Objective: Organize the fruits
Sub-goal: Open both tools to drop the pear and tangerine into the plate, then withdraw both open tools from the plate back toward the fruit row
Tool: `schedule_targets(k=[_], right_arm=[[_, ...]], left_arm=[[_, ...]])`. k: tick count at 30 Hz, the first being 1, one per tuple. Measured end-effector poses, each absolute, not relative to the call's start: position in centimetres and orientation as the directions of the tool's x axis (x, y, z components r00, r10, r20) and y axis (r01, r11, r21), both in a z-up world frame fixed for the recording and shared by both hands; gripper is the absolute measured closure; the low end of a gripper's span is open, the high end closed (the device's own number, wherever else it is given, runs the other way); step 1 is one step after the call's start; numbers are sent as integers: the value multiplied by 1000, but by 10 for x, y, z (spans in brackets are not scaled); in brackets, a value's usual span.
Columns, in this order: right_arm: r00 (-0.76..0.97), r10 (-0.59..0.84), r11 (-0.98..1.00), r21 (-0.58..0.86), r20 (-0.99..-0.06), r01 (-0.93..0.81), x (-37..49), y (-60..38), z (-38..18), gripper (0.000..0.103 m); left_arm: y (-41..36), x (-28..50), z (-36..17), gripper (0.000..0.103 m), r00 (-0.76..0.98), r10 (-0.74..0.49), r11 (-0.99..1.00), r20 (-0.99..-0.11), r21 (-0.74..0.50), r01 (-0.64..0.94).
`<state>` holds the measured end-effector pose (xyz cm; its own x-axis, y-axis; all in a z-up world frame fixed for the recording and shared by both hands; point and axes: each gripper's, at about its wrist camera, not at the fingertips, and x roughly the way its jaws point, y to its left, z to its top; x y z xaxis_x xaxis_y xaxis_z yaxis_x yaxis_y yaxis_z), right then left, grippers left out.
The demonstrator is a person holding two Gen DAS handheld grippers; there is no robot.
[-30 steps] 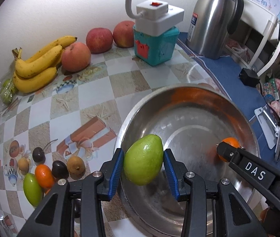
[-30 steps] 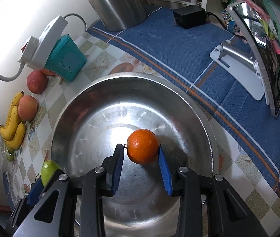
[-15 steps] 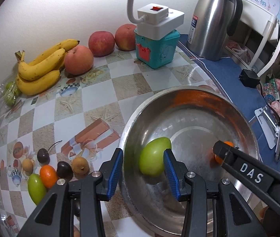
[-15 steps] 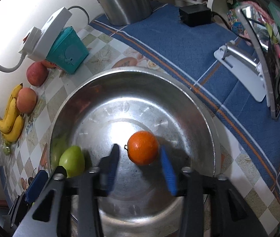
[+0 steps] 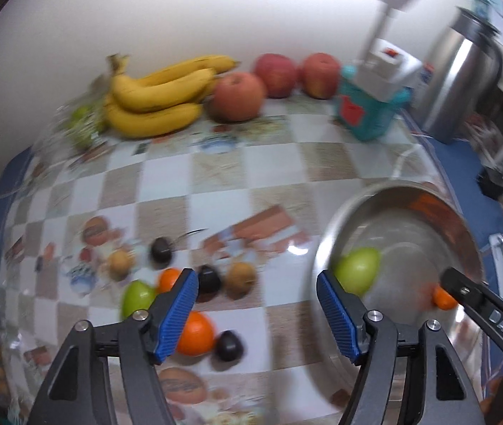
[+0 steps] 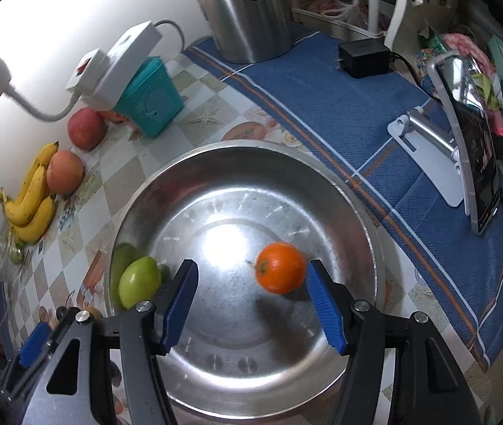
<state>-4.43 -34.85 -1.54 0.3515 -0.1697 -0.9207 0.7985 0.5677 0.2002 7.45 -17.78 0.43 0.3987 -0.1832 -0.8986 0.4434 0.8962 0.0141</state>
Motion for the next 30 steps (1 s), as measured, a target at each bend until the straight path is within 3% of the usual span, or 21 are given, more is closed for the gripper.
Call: schedule_targets(k=[5, 15, 18, 20, 21, 24, 26, 30], right_arm=[[355, -153, 600, 199, -922, 775, -43, -337, -11, 38], [360, -121, 635, 206, -925, 744, -44, -322, -7, 38], [355, -126, 636, 199, -926, 746, -43, -323, -7, 38], [350, -126, 636, 195, -928, 746, -42, -323, -9, 32], [348, -128, 635, 193, -929, 748, -42, -323, -10, 26], [340, -134, 636, 182, -931, 750, -40, -323, -13, 24], [336, -138, 636, 177, -932, 751, -40, -323, -15, 16], [337, -136, 637, 179, -932, 750, -40, -323, -16, 15]], left_arm=[[-146, 86, 4, 23, 405, -126, 935, -906, 28, 354], [-116, 98, 4, 22, 385, -118, 964, -916, -13, 265], [-114, 98, 3, 14, 384, -114, 966, -916, -11, 260], [-114, 98, 1, 1, 387, -104, 967, -916, -3, 254], [-114, 98, 0, 0, 390, -95, 968, -916, 6, 251], [-114, 99, -5, 0, 395, -72, 970, -916, 28, 242], [-113, 100, -7, 0, 391, -64, 972, -918, 32, 234], [-110, 101, -10, 0, 389, -51, 976, -920, 37, 216]])
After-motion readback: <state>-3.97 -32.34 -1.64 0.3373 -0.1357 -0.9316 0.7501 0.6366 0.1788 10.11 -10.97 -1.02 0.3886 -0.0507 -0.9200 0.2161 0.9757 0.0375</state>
